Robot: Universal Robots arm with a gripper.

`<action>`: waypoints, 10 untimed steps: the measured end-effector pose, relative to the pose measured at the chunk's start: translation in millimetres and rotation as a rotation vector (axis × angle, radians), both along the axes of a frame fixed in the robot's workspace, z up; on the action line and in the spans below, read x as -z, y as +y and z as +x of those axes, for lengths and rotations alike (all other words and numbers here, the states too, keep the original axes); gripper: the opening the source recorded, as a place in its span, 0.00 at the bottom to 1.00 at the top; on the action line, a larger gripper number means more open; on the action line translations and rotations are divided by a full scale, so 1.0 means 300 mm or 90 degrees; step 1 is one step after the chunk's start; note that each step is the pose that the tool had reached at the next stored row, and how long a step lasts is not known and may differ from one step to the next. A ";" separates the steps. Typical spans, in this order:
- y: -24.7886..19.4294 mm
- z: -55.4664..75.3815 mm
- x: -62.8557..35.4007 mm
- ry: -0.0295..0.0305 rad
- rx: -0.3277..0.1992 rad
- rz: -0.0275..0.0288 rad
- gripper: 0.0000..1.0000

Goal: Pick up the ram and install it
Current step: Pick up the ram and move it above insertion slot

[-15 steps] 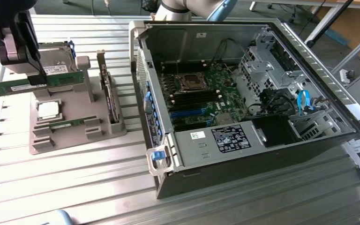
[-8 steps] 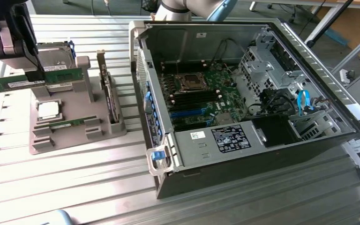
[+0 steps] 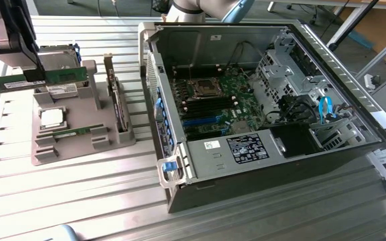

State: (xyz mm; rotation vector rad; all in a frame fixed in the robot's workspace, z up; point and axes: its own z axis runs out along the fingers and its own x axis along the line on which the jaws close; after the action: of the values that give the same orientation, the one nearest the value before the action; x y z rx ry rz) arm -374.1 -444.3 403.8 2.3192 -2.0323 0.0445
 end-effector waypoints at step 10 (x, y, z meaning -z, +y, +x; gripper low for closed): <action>0.000 0.000 -0.036 -0.0001 0.000 0.0001 0.13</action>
State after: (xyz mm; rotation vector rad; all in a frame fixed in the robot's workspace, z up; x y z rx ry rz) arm -374.2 -444.3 414.7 2.3192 -2.0324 0.0446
